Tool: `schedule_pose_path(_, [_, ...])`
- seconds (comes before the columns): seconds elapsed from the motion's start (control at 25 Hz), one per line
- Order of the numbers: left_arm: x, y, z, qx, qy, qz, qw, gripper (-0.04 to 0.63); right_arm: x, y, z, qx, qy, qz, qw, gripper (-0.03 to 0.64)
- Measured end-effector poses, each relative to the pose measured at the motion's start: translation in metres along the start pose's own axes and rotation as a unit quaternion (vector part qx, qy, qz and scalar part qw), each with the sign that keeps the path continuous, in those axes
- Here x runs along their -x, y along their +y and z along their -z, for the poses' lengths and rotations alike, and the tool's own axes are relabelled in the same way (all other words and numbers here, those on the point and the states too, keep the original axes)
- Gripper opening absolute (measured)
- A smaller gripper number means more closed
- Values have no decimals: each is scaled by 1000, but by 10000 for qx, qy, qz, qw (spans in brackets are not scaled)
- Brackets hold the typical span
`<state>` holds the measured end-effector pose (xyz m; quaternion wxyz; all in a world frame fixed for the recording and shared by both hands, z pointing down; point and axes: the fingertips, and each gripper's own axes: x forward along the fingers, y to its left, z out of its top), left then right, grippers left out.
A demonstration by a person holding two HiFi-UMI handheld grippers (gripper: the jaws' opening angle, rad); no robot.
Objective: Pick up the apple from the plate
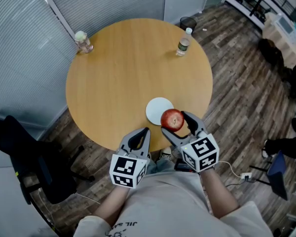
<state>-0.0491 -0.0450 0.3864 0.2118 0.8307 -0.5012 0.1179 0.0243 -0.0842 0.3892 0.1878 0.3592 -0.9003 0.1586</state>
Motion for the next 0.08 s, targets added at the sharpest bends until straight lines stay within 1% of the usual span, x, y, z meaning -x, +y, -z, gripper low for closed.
schedule_pose_path(0.08, [0, 2, 1, 12, 1, -13, 10000, 3, -2, 0, 0, 0, 7, 0, 10000, 380])
